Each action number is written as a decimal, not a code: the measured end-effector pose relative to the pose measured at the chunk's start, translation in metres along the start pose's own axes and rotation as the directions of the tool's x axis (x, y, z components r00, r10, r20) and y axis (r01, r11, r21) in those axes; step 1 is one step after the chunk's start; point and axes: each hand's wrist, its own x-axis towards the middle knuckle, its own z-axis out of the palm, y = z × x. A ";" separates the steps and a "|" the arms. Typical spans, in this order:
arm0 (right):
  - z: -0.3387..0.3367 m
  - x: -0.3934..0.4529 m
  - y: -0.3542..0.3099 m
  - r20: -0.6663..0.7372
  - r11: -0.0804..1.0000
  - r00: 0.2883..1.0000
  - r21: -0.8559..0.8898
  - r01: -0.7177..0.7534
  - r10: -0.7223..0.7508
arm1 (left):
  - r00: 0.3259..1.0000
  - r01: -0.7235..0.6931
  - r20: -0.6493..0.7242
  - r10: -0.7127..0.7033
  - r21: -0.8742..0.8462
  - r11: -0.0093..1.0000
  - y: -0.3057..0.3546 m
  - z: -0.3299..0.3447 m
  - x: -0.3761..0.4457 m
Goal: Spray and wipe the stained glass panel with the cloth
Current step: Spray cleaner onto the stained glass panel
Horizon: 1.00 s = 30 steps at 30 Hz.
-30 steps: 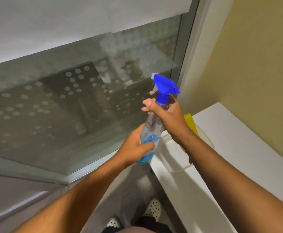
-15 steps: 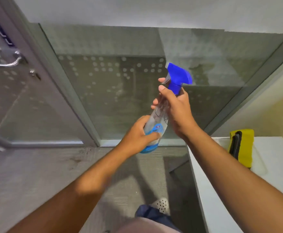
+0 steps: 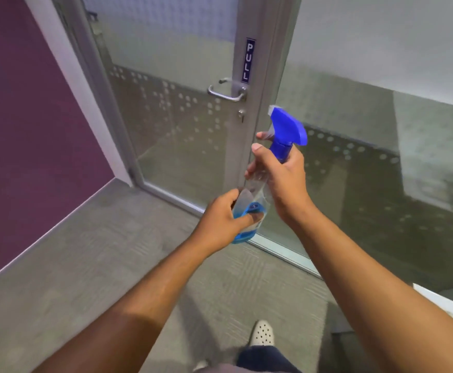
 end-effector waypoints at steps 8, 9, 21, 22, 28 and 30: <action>0.107 0.029 0.006 0.125 0.999 0.991 0.005 0.036 -0.037 | 0.986 0.039 -0.163 -0.037 0.009 0.999 -0.011 -0.089 -0.007; 0.118 0.036 0.008 0.124 0.999 0.992 0.015 0.037 -0.038 | 0.983 0.047 -0.177 -0.046 -0.001 0.999 -0.011 -0.098 -0.003; 0.203 0.167 0.054 -0.008 0.999 0.999 0.028 0.044 -0.044 | 0.984 0.052 -0.170 -0.046 0.028 0.998 -0.031 -0.188 0.130; 0.208 0.182 0.056 -0.017 0.999 0.999 0.033 0.042 -0.041 | 0.986 0.050 -0.159 -0.046 0.021 0.999 -0.032 -0.195 0.146; 0.234 0.276 0.059 -0.074 0.996 0.994 0.041 0.084 -0.081 | 0.993 -0.019 -0.116 0.026 0.065 0.998 -0.020 -0.241 0.242; 0.241 0.303 0.056 -0.078 0.993 0.991 0.034 0.109 -0.106 | 0.993 -0.050 -0.105 0.058 0.076 0.996 -0.012 -0.254 0.271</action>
